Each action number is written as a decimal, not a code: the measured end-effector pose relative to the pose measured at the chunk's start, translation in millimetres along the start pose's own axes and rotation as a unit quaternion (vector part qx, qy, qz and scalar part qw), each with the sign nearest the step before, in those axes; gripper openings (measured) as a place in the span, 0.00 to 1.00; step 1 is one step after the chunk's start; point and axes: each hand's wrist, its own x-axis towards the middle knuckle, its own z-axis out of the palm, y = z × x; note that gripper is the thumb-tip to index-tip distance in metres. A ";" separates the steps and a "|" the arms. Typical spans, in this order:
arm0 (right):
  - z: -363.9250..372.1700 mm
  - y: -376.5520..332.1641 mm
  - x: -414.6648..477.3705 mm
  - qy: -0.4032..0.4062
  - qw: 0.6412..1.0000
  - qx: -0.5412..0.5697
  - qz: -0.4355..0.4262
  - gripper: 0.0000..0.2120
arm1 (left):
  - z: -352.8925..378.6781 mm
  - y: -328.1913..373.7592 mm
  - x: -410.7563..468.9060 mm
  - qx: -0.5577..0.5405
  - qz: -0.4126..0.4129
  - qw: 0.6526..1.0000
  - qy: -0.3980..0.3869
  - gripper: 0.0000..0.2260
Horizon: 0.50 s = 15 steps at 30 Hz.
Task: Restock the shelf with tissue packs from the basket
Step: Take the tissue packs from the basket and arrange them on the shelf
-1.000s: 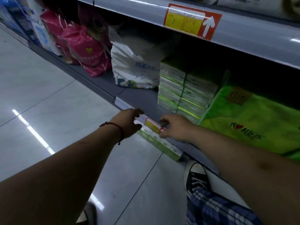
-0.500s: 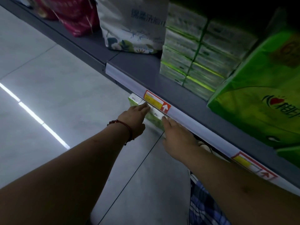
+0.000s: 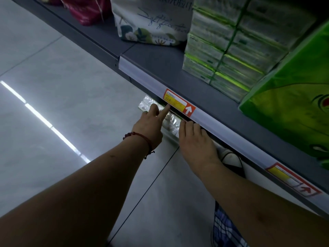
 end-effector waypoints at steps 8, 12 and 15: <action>6.5 -6.8 -10.7 -0.092 0.993 0.049 0.058 0.37 | 15.4 -14.9 -7.2 -0.238 -0.115 0.964 0.011 0.24; 10.4 -6.3 -10.9 -0.086 0.994 0.046 0.045 0.36 | 17.3 -3.6 -1.3 -0.498 -0.263 0.820 0.101 0.21; 14.0 -3.2 -8.7 -0.078 0.995 0.058 0.034 0.34 | 17.7 -1.7 8.1 -0.613 -0.366 0.689 0.126 0.41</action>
